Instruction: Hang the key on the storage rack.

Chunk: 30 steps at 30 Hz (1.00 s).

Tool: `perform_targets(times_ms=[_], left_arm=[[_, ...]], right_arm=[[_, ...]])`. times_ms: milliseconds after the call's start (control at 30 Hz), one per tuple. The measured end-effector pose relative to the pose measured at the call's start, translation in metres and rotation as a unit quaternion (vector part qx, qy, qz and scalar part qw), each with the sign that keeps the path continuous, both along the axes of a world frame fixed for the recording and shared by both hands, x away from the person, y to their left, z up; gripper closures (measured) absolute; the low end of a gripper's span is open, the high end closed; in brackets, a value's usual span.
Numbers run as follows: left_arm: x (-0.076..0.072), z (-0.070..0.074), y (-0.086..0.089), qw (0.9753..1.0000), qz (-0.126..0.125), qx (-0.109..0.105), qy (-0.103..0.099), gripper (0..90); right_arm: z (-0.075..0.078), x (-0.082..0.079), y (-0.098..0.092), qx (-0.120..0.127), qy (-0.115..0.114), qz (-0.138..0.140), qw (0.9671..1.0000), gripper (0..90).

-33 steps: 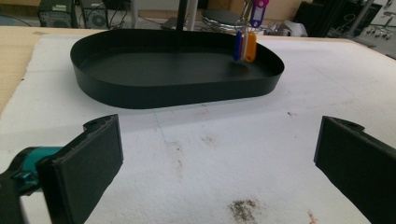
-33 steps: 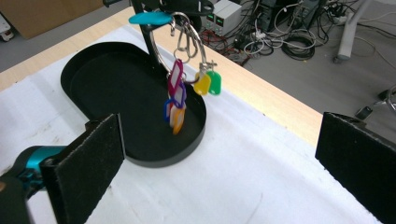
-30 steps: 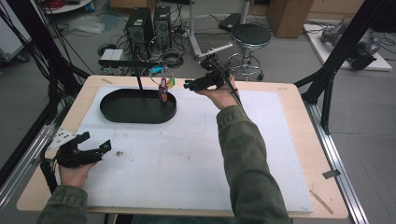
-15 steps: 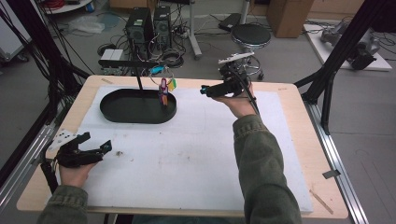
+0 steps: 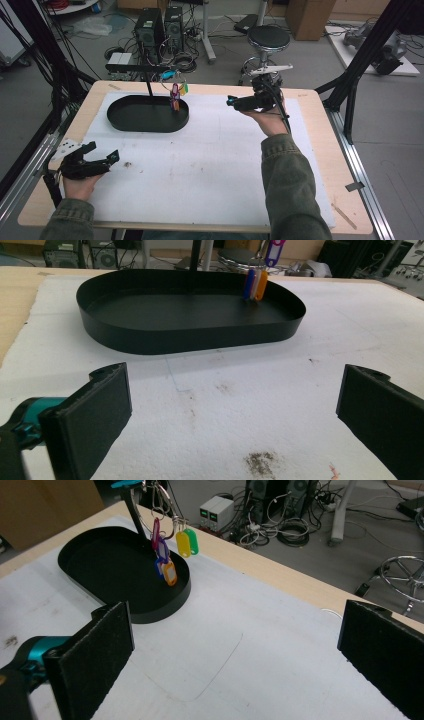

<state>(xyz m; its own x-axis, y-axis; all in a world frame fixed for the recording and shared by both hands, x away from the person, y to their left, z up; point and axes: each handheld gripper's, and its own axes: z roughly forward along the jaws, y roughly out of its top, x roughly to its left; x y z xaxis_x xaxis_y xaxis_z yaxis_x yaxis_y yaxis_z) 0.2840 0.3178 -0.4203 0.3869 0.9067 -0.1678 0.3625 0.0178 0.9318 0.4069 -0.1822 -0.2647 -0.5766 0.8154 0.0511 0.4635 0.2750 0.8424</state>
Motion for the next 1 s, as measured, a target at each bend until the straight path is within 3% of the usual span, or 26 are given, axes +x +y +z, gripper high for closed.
perform_targets(times_ms=[433,1000], left_arm=[[0.0,0.0,0.0,1.0,-0.001,-0.001,0.0,1.7],[-0.001,0.0,-0.001,1.0,-0.004,0.004,0.0,1.7]], right_arm=[[-0.019,-0.019,-0.025,0.013,-0.002,-0.021,0.9997,0.5],[-0.063,-0.044,-0.054,0.018,0.011,-0.039,0.999,0.5]])
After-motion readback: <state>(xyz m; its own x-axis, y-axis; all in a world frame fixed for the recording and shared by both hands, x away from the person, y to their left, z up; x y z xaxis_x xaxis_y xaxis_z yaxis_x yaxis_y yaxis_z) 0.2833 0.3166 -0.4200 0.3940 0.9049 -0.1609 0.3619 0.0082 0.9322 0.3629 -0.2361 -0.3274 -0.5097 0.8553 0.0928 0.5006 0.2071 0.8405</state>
